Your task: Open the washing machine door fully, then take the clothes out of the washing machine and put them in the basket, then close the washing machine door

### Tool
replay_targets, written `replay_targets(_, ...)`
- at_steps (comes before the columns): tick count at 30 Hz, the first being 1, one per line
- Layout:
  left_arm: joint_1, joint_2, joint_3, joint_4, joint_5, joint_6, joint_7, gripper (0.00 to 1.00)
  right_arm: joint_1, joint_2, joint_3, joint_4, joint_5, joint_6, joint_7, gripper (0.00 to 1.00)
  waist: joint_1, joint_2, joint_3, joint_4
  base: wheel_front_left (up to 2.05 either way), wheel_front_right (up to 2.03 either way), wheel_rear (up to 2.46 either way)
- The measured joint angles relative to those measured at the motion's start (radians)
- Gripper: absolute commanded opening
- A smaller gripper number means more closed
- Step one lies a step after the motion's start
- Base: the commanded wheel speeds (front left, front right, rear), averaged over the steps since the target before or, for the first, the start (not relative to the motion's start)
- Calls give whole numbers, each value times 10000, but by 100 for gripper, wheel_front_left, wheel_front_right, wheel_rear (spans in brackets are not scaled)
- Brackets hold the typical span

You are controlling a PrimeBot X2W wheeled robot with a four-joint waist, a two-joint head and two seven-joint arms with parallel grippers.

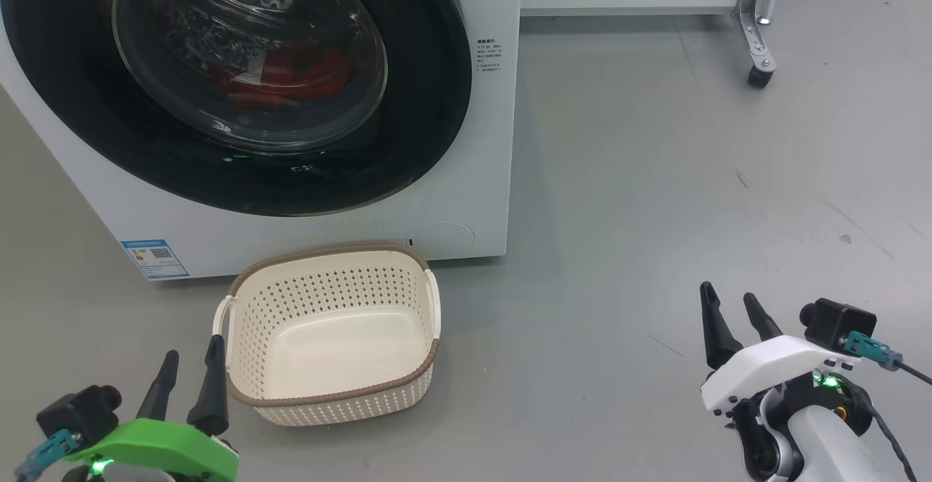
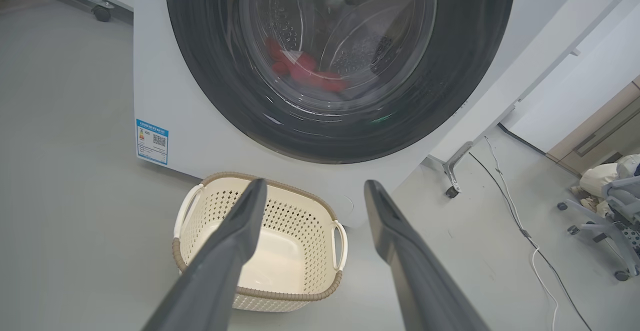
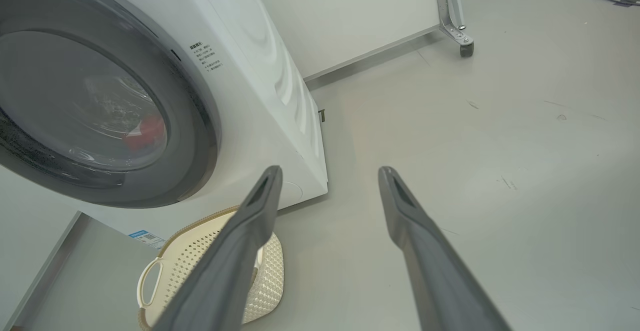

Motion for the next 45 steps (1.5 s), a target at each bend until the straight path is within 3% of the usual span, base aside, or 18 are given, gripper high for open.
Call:
replay_targets(20, -12, 42, -351, 192, 2928, -2, -694, 100, -662, -230, 1198, 1053, -2295, -75, -644, 100, 0, 0, -4, 31, 0, 0, 0)
replay_targets(35, -218, 44, -163, 255, 4899, -15, -1223, 100, -1209, -290, 1515, 1453, -3756, -359, -1172, 100, 0, 0, -12, 41, 0, 0, 0)
replay_targets(45, -213, -65, 610, 393, 4936, 90, -1239, 100, -1219, -412, 895, 1452, -3833, -755, -1189, 100, 0, 0, -39, 11, 0, 0, 0)
